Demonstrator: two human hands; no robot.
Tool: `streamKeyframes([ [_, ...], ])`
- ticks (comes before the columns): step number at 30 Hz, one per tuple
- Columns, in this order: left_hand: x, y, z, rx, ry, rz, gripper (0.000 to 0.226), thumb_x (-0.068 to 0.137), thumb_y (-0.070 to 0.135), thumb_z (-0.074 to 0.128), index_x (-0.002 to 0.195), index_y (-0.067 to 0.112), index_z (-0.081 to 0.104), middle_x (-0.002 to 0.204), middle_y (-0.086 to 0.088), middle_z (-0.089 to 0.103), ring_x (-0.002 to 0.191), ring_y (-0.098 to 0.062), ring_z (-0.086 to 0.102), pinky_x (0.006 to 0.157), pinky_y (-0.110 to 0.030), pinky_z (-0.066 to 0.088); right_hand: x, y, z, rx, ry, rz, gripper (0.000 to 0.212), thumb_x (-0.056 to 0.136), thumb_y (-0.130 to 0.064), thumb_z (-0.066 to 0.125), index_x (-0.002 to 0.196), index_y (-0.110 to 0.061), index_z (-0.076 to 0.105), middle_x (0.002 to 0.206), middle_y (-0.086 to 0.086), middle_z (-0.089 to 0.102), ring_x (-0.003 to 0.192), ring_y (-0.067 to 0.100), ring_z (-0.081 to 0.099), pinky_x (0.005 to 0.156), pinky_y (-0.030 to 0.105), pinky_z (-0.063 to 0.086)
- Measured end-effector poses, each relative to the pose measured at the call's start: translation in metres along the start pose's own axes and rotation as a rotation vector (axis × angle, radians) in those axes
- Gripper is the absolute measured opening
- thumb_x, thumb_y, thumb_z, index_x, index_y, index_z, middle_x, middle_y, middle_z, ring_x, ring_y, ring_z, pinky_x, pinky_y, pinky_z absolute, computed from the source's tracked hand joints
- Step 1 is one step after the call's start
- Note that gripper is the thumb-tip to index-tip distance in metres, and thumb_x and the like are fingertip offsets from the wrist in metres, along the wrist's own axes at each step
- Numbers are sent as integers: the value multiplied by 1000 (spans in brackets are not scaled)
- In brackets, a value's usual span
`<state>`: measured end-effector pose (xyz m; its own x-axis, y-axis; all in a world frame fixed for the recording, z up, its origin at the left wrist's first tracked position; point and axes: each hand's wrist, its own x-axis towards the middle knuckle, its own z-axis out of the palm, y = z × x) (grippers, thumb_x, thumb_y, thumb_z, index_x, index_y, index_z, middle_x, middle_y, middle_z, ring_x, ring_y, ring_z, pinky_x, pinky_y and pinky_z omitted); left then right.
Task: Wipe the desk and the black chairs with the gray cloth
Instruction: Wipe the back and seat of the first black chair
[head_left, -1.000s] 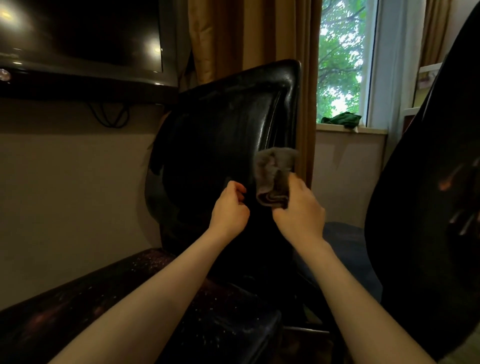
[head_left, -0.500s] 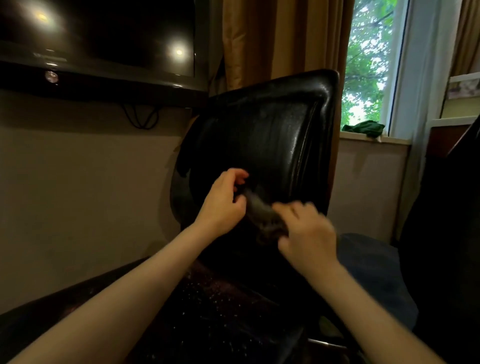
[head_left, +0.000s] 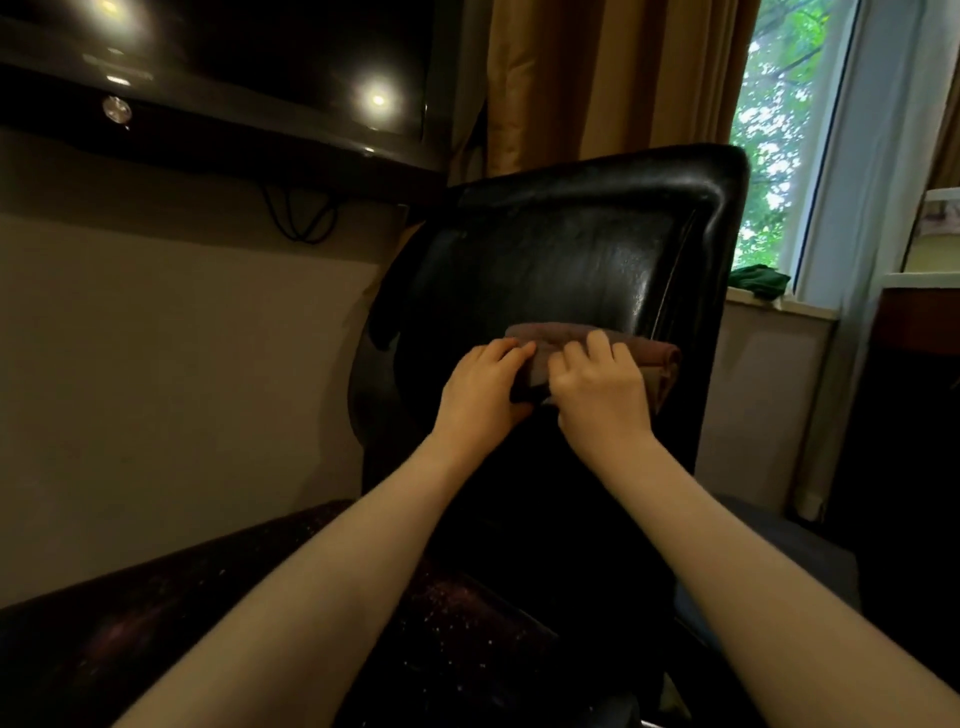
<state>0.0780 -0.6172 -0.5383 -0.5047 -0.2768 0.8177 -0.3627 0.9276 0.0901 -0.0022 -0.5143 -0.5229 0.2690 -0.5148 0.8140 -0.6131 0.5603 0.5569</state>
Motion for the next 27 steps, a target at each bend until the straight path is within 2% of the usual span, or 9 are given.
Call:
streamKeyframes([
  [4,-28,-16,16,-10,34,90,58,79,28,72,131,15,52,123,-5,56,106,-23,54,92,-33,42,-27,-16,3,-27,41,-34,13,63,-5,54,59,-9,66,56,6,58,58,23,57,51,27,43],
  [7,-47,-27,29,76,26,160,57,57,27,87,107,8,69,94,-9,67,79,-28,65,72,-40,51,-51,-35,7,-49,15,-65,26,72,-4,43,61,-10,66,58,5,58,59,22,56,52,28,41],
  [11,-74,-36,44,214,-29,207,57,44,40,90,94,16,75,84,0,70,75,-21,67,69,-34,52,-79,-64,9,-42,-58,-69,32,74,-4,37,59,-11,65,56,5,55,57,21,54,52,29,39],
  [15,-86,-35,45,228,-99,223,57,42,42,90,91,17,75,79,1,69,68,-19,66,63,-31,50,-87,-71,0,-7,-124,-56,24,67,1,46,56,-10,65,54,5,55,55,21,55,50,27,41],
  [17,-91,-36,44,246,-133,220,55,43,43,89,90,17,75,78,1,68,66,-19,65,61,-31,50,-91,-71,-6,21,-152,-53,30,63,1,39,55,-9,65,53,5,55,54,21,56,50,26,42],
  [20,-107,-30,39,271,-345,220,52,68,43,75,113,20,67,103,-3,65,93,-25,62,81,-39,43,-111,-78,-8,59,-252,-52,15,43,-5,66,58,-6,68,54,6,58,57,25,58,51,28,45],
  [22,-117,-19,40,351,-529,206,49,85,42,56,130,23,53,126,-2,54,118,-25,47,100,-41,28,-132,-86,-3,120,-435,-33,36,26,-13,82,58,-5,68,53,7,59,59,29,60,51,31,47],
  [25,-119,2,42,420,-689,288,44,87,37,55,127,19,54,127,-3,54,126,-26,37,109,-46,17,-154,-86,0,213,-572,36,46,15,-16,89,52,-5,65,47,7,58,57,30,61,46,33,46],
  [27,-109,12,35,424,-639,338,42,87,37,55,126,19,56,126,-3,55,128,-25,36,110,-47,14,-156,-76,-4,248,-561,58,48,12,-15,87,55,-8,66,48,4,59,55,28,60,45,29,45],
])
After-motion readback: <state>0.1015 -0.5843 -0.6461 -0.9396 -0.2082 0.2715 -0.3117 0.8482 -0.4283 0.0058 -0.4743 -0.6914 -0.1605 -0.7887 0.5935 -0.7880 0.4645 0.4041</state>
